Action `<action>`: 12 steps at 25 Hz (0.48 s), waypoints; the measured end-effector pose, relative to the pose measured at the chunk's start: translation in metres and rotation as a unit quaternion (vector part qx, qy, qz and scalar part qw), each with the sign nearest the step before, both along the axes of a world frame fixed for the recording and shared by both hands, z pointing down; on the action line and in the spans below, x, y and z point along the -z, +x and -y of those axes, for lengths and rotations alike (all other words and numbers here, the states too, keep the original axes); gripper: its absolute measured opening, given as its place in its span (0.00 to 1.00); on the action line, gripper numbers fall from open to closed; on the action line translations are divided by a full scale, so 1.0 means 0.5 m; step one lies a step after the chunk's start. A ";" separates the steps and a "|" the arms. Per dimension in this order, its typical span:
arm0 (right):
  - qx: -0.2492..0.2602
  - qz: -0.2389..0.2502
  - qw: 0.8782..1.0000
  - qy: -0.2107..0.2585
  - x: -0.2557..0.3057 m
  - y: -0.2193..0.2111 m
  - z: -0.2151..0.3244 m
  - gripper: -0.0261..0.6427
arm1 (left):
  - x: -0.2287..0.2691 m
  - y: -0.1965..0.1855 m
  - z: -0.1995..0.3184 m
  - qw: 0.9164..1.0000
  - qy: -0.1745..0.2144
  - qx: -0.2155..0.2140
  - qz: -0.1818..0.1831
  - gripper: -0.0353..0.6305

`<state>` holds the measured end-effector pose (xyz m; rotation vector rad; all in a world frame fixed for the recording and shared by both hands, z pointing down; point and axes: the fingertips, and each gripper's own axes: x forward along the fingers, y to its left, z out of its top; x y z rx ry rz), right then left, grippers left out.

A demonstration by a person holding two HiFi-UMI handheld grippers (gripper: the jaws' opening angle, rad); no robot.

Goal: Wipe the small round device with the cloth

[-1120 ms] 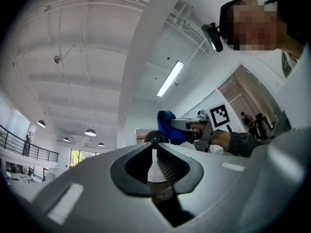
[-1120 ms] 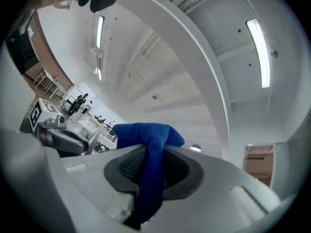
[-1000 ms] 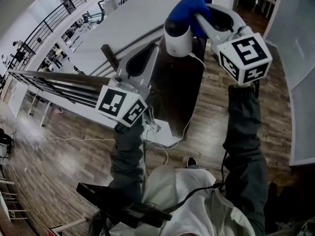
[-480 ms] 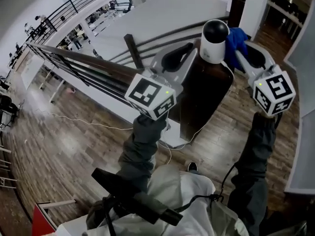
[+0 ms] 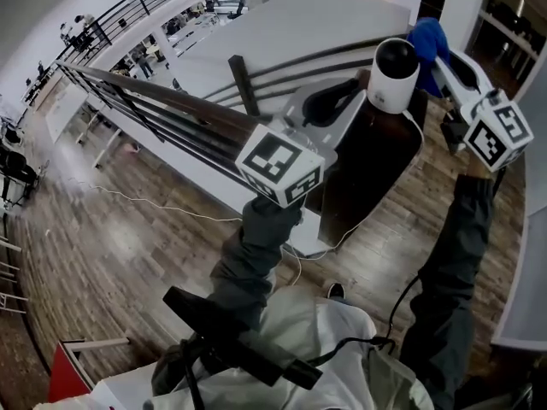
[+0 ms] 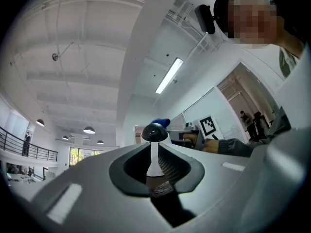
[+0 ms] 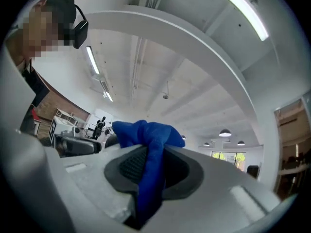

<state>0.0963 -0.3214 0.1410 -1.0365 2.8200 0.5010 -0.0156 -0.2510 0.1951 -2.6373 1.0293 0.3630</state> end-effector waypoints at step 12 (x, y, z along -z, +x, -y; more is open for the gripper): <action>-0.126 -0.095 0.981 0.111 0.004 0.027 -0.035 0.15 | 0.003 -0.003 0.008 1.000 0.006 0.000 -0.004 0.10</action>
